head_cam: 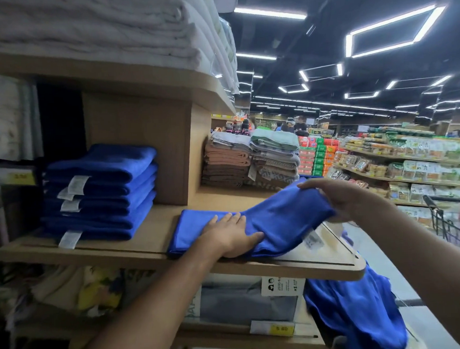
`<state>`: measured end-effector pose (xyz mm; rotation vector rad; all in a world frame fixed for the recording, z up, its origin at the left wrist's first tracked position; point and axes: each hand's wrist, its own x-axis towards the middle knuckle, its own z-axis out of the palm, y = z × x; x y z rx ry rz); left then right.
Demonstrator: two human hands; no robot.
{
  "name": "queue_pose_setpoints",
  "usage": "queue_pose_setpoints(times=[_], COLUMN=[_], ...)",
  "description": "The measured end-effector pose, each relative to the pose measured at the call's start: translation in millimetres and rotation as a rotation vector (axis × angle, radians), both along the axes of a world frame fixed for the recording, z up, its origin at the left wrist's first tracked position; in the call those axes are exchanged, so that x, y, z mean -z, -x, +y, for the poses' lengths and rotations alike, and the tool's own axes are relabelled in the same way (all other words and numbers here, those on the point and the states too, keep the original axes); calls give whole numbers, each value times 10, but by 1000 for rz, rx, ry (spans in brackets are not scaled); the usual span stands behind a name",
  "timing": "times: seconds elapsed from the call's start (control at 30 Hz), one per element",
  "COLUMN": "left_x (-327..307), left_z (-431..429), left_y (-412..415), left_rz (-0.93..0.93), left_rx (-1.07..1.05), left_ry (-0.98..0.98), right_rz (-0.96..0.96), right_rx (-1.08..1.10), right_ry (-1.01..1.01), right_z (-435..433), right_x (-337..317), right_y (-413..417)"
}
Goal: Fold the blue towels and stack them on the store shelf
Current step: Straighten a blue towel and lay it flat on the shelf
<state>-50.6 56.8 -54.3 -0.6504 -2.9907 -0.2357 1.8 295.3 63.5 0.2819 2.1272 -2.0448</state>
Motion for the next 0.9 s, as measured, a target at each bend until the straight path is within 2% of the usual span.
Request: queue_pose_setpoints(times=[0.13,0.23,0.3,0.37,0.43,0.5,0.57,0.67,0.73,0.83,0.9], left_x=[-57,-184,-232,-217,-182,-131,-133,-149,-149,-156,-153], left_z=[-11,-211,-461,-732,-935,-1018,-1075,-1163,-1161,-1126,-1136], left_y=[-12,-22,29,78,142,163,139,101,72,51,87], left_rz=[32,111,167,136,24,-174,-298,-358,-364,-338,-255], left_rx=[54,-6,-42,-80,-208,-295,-289,-250,-227,-257,-280], left_ry=[-117,-318,-560,-882,-1218,-1538,-1747,-1836,-1788,-1685,-1614], right_rz=[65,123,149,138,123,127,140,141,109,58,181], right_rx=[-128,-134,-173,-240,-286,-294,-306,-364,-383,-358,-305], right_ry=[-95,-135,-126,-151,-234,-393,-608,-810,-860,-714,-720], right_z=[-436,-821,-1069,-1320,-1599,-1891,-2152,-2432,-2505,-2407,-2226], right_x=[-400,-561,-598,-574,-493,-352,-171,138,287,312,278], right_y=[157,349,478,589,681,765,796,795,774,705,649])
